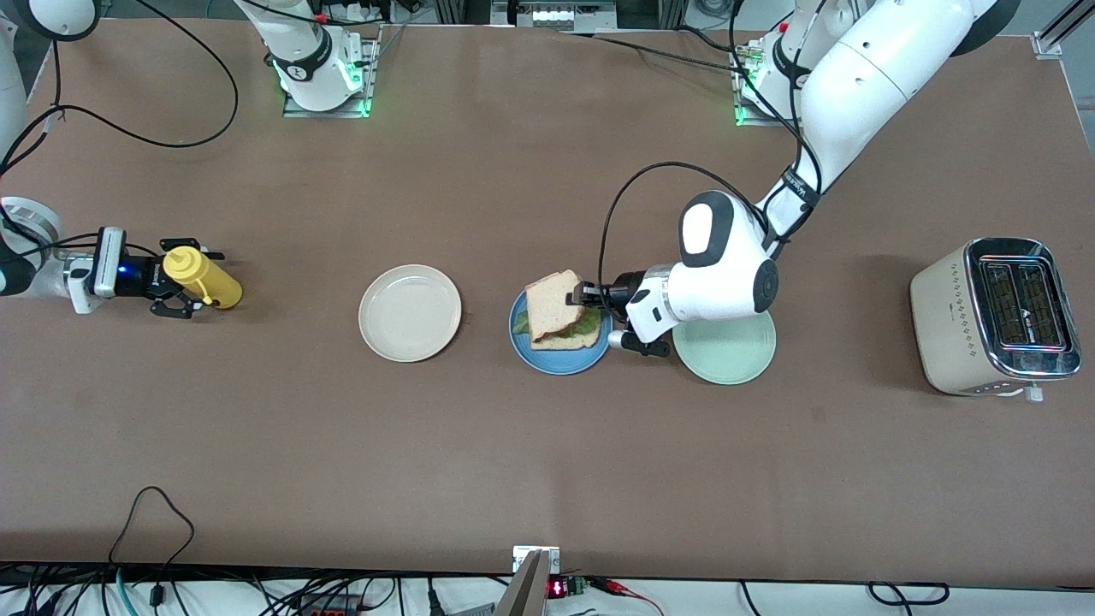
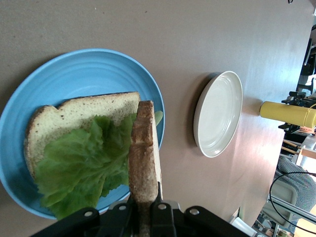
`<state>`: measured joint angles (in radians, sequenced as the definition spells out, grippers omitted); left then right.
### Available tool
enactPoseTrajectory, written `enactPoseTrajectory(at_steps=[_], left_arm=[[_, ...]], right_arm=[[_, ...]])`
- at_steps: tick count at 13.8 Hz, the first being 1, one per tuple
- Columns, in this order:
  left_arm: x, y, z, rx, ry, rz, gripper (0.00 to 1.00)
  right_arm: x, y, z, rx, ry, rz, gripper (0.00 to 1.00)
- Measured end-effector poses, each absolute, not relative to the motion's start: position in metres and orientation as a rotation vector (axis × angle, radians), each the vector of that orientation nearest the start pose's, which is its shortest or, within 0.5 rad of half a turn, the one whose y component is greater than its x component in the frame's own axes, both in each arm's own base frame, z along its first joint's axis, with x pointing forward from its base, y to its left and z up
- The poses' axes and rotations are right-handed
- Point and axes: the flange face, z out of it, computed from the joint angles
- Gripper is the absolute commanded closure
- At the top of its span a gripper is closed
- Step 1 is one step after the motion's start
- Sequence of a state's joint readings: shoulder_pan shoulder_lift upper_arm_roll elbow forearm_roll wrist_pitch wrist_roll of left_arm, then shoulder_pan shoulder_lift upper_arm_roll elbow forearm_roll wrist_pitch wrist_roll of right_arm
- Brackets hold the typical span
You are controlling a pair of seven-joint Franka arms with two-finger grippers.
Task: Make sandwich in blue plate with both arms
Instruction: 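Carry the second bread slice with the left gripper onto the lettuce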
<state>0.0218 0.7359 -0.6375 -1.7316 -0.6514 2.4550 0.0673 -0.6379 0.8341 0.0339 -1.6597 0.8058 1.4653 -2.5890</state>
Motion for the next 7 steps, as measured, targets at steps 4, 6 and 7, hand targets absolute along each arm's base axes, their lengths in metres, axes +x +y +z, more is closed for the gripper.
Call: enactPoseTrajectory(at_steps=[4, 6, 7], left_arm=[[0.583, -0.352, 0.236, 2.320, -0.049, -0.208, 0.90], [0.584, -0.348, 0.228, 2.317, -0.064, -0.206, 0.65], [0.585, -0.344, 0.221, 2.315, -0.079, -0.204, 0.49]], right_arm=[[0.506, -0.276, 0.121, -1.433, -1.422, -0.977, 0.00], [0.504, -0.291, 0.126, -1.453, -1.429, -0.989, 0.00], [0.505, -0.299, 0.131, -1.460, -1.443, -0.992, 0.00]])
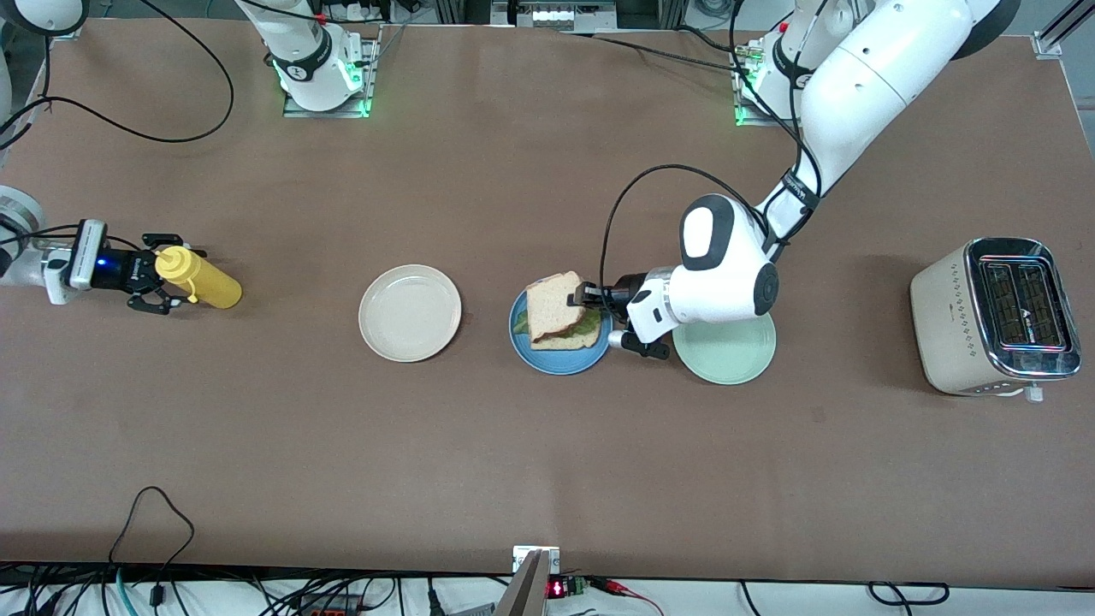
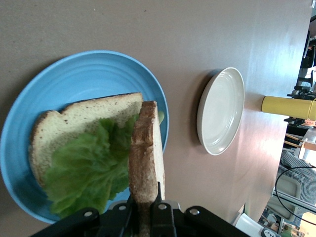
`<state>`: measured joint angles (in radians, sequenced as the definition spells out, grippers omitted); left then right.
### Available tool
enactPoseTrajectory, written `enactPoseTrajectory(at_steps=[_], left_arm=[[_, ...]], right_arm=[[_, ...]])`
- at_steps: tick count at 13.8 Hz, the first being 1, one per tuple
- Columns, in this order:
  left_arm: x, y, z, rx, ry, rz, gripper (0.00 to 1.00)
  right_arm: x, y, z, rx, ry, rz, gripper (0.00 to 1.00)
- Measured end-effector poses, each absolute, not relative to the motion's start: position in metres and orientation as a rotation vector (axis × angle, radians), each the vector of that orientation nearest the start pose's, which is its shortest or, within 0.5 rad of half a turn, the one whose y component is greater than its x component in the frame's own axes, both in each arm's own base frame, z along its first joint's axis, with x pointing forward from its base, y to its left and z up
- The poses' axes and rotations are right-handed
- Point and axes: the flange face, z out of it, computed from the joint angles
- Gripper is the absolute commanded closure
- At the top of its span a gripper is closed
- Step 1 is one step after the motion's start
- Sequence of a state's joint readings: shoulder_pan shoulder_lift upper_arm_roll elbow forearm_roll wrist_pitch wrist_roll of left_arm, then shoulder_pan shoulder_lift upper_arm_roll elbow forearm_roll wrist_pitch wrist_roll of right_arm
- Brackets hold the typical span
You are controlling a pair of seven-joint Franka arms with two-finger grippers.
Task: Make sandwich in blue plate with both arms
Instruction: 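Carry the second bread slice with the left gripper onto the lettuce, then release the bread with the left gripper while the right gripper releases the bottle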
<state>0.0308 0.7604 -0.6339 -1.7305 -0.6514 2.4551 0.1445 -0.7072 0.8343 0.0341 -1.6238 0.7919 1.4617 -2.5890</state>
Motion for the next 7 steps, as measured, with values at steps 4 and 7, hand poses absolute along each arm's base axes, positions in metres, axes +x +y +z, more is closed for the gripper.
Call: enactPoseTrajectory(at_steps=[4, 7], left_arm=[[0.587, -0.331, 0.194, 2.305, -0.128, -0.197, 0.00], [0.591, -0.324, 0.188, 2.312, -0.134, -0.178, 0.00]], right_arm=[[0.524, -0.334, 0.175, -1.483, -1.532, -0.978, 0.00], [0.543, -0.357, 0.246, -1.582, -1.573, -0.870, 0.00]])
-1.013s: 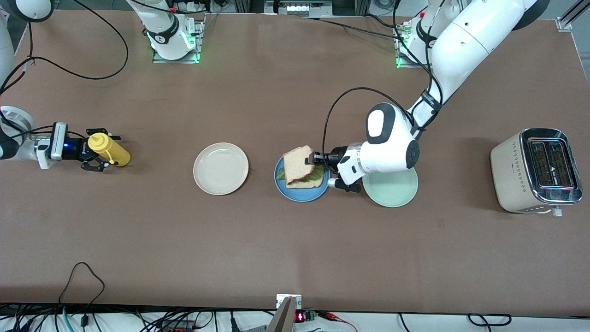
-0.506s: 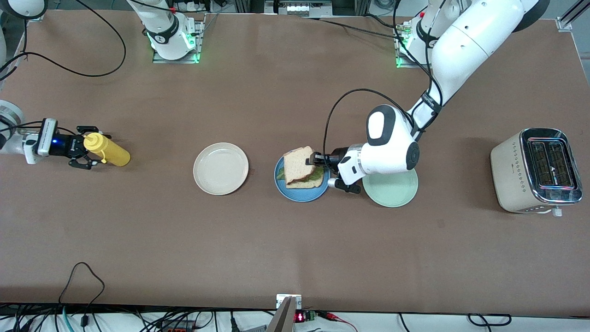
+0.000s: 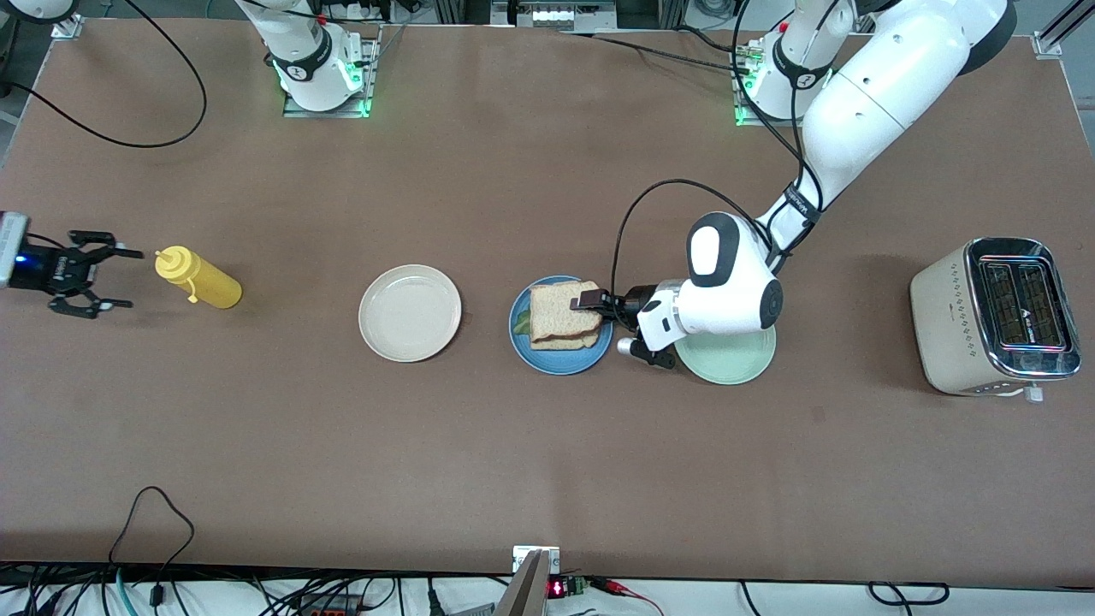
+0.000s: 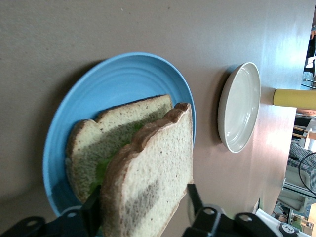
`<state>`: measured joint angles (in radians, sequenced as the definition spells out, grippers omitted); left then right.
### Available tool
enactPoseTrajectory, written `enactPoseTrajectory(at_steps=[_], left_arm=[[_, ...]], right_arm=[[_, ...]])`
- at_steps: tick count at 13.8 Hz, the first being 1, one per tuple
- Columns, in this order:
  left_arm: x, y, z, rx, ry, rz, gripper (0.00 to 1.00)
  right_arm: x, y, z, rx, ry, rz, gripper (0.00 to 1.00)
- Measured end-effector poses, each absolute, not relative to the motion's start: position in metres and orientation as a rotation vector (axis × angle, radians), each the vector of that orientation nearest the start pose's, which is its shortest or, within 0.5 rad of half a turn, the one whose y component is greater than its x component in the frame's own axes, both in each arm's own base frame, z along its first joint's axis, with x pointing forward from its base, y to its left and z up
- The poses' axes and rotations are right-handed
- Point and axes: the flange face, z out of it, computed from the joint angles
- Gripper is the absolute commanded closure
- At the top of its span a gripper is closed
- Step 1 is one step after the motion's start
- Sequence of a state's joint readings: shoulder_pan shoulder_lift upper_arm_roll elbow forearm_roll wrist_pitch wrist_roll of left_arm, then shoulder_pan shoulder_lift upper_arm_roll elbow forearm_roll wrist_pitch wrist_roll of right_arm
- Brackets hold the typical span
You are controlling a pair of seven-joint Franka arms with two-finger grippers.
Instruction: Make sandwich in blue plate with both arms
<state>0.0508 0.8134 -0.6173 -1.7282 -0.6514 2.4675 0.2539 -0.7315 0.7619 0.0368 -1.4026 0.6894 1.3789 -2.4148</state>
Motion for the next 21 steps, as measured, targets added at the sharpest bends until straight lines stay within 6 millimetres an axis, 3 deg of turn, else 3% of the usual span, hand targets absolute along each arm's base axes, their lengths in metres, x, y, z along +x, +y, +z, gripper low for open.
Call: enactPoseTrajectory(at_steps=[3, 5, 8, 10, 11, 13, 16, 19, 21], left_arm=[[0.600, -0.311, 0.188, 2.318, -0.136, -0.145, 0.00], [0.608, -0.303, 0.195, 2.317, -0.139, -0.114, 0.00], [0.625, -0.288, 0.218, 2.342, -0.165, -0.032, 0.00], [0.637, -0.270, 0.244, 2.407, -0.229, 0.053, 0.00], [0.643, -0.257, 0.261, 2.452, -0.276, 0.097, 0.00], [0.651, -0.228, 0.283, 2.541, -0.372, 0.116, 0.00], [0.654, -0.194, 0.315, 2.665, -0.466, 0.096, 0.00], [0.650, -0.163, 0.361, 2.827, -0.457, 0.065, 0.00], [0.651, -0.127, 0.393, 2.970, -0.411, 0.083, 0.00]], right_arm=[[0.555, -0.360, 0.354, -1.750, -1.623, -0.713, 0.00], [0.561, -0.335, 0.435, -1.864, -1.651, -0.613, 0.00], [0.572, -0.260, 0.527, -2.030, -1.655, -0.436, 0.00], [0.580, -0.187, 0.574, -2.153, -1.641, -0.290, 0.00], [0.582, -0.142, 0.596, -2.224, -1.629, -0.213, 0.00], [0.579, -0.065, 0.622, -2.378, -1.538, -0.093, 0.00], [0.577, 0.023, 0.625, -2.658, -1.251, 0.037, 0.00], [0.576, 0.073, 0.608, -2.897, -0.870, 0.138, 0.00], [0.573, 0.083, 0.599, -2.979, -0.654, 0.188, 0.00]])
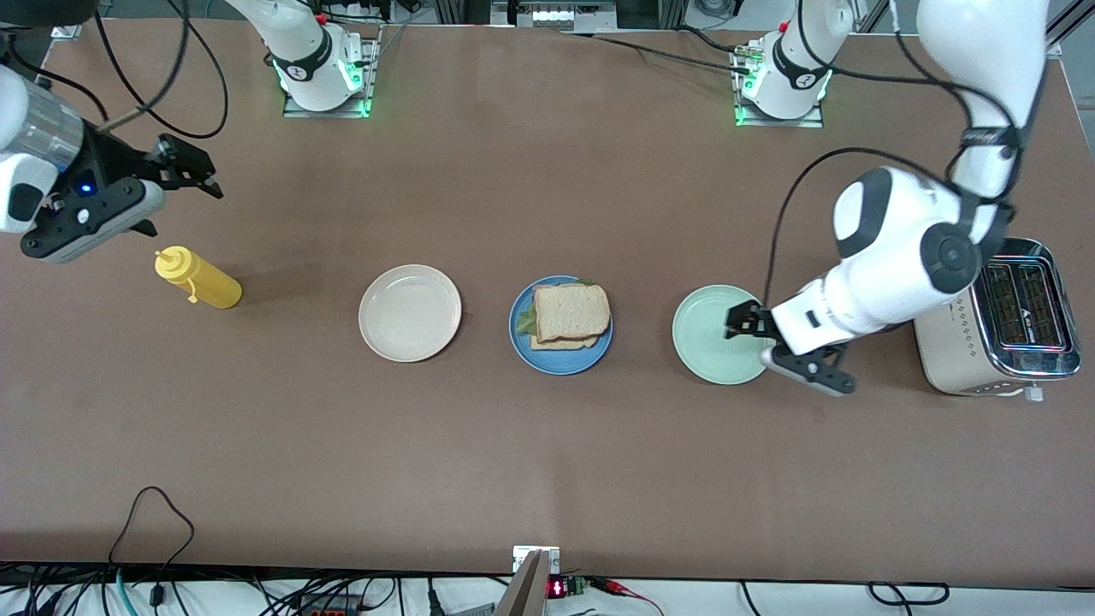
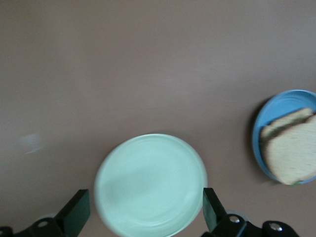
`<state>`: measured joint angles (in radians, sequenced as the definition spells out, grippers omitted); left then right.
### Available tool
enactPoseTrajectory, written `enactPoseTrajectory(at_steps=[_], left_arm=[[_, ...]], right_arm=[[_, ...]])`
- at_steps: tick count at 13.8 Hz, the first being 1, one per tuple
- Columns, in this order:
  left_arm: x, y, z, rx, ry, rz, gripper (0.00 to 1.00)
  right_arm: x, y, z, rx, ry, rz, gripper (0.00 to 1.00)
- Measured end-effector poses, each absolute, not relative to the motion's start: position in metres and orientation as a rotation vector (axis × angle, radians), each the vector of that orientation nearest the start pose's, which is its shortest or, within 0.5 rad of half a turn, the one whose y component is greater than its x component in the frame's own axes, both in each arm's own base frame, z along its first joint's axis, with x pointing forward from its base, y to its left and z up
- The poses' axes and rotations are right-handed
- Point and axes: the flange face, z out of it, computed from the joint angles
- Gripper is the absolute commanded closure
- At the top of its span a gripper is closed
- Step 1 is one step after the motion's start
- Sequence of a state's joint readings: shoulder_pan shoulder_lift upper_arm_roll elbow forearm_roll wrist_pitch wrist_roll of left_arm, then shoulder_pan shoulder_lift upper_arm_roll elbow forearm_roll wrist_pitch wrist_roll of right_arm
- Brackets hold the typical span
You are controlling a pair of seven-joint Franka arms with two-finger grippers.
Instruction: Make sandwich in blue plate with both arms
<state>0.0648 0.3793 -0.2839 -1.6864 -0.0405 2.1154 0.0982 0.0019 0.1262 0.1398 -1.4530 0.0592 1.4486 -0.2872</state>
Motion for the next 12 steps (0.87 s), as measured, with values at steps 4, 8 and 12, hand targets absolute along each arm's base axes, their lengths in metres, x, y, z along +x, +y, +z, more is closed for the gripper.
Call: enactPoseTrajectory(at_steps=[4, 8, 12], left_arm=[[0.652, -0.022, 0.474, -3.156, 0.158, -0.027, 0.00], [0.634, 0.016, 0.549, -3.135, 0.036, 0.008, 0.00], [0.602, 0.010, 0.591, -3.135, -0.023, 0.016, 0.00]], right_arm=[[0.572, 0.067, 0.586, -3.036, -0.510, 0.200, 0.00], [0.575, 0.054, 0.582, -3.091, -0.490, 0.196, 0.00], [0.575, 0.047, 0.582, -3.101, -0.461, 0.198, 0.00]])
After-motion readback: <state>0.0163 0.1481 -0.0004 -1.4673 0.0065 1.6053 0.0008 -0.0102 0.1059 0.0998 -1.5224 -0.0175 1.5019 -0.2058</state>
